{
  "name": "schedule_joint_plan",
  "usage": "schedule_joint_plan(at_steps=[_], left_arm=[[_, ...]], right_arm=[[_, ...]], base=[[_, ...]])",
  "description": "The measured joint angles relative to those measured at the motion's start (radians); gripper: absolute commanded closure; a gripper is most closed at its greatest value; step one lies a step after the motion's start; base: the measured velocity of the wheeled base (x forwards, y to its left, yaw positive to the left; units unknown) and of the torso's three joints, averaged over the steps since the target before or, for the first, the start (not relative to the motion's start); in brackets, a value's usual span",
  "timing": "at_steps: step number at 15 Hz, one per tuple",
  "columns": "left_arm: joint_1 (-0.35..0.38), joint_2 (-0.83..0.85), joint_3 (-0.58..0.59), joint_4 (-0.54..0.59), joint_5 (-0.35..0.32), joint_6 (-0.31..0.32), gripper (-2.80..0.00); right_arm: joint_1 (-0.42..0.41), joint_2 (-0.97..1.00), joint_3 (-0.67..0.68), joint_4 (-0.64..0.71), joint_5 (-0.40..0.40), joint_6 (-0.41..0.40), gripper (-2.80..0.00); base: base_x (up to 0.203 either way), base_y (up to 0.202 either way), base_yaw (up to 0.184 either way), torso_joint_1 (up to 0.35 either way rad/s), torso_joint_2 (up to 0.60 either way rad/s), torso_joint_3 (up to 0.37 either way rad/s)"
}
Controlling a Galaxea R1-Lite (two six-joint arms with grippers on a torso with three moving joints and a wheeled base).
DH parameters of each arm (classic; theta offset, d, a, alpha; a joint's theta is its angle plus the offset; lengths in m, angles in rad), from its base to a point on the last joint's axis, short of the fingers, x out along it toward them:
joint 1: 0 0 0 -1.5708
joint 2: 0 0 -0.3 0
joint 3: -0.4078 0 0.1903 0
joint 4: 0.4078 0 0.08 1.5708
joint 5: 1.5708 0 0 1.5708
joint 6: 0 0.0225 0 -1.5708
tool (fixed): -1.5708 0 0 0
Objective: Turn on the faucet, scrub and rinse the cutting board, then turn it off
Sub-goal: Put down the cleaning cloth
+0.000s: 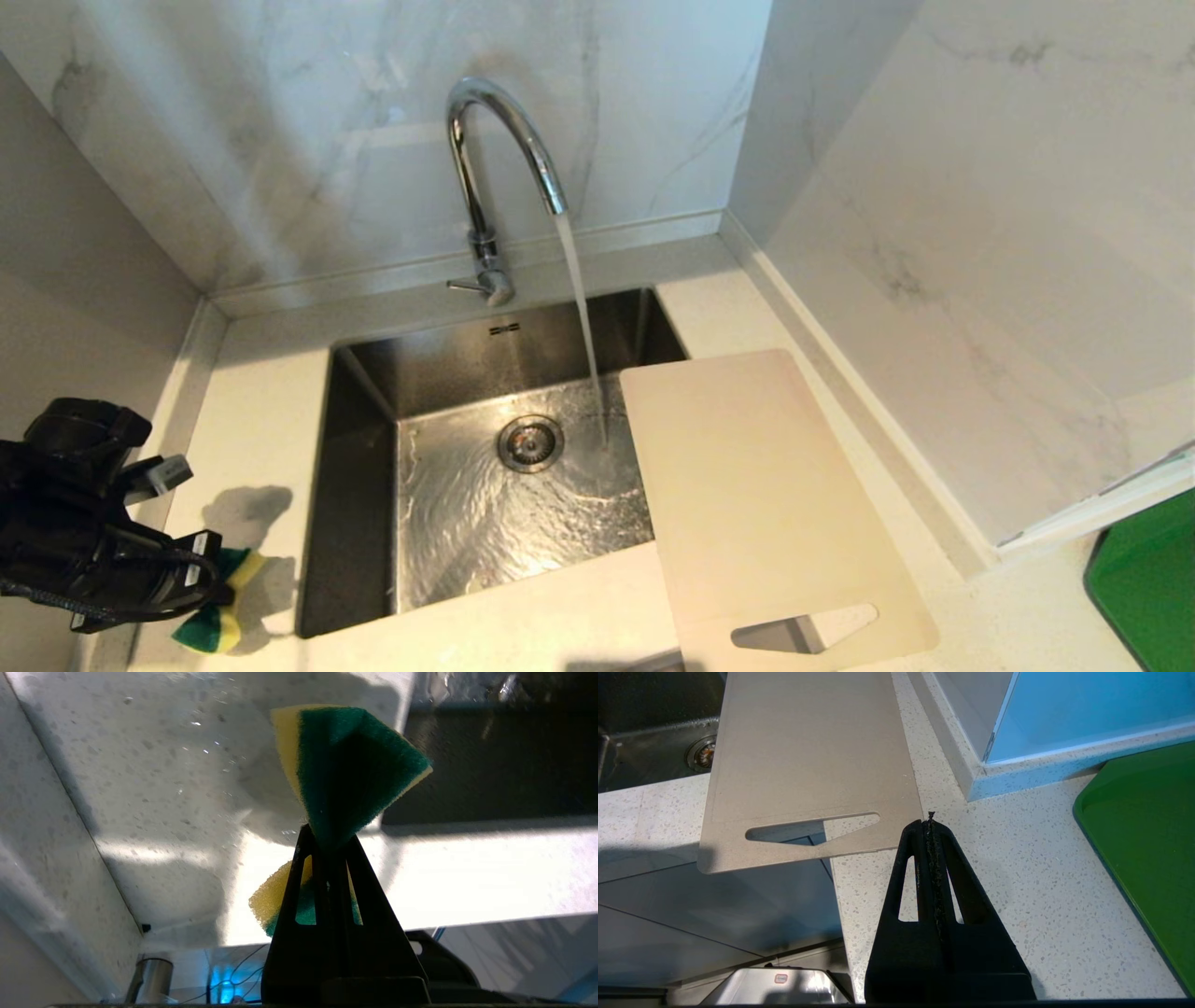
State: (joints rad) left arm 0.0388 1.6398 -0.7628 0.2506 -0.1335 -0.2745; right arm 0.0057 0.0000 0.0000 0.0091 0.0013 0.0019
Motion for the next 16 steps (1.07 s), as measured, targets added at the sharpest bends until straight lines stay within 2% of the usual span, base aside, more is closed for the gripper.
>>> schedule_joint_plan(at_steps=[4, 14, 15, 16], left_arm=[[0.022, 0.054, 0.022, -0.072, -0.001, -0.001, 0.00], [0.024, 0.110, 0.034, -0.107, -0.002, -0.004, 0.00], [0.023, 0.110, 0.036, -0.107, -0.002, -0.003, -2.80], [0.023, 0.110, 0.038, -0.107, -0.002, -0.002, -2.80]], right_arm=[[0.000, 0.000, 0.000, 0.000, 0.000, 0.000, 0.00], [0.000, 0.000, 0.000, 0.000, 0.000, 0.000, 0.00], [0.000, 0.000, 0.000, 0.000, 0.000, 0.000, 0.00], [0.000, 0.000, 0.000, 0.000, 0.000, 0.000, 0.00]], base=[[0.000, 0.000, 0.000, 0.000, 0.00, 0.000], [0.000, 0.000, 0.000, 0.000, 0.00, 0.000], [0.000, 0.000, 0.000, 0.000, 0.00, 0.000], [0.000, 0.000, 0.000, 0.000, 0.00, 0.000]])
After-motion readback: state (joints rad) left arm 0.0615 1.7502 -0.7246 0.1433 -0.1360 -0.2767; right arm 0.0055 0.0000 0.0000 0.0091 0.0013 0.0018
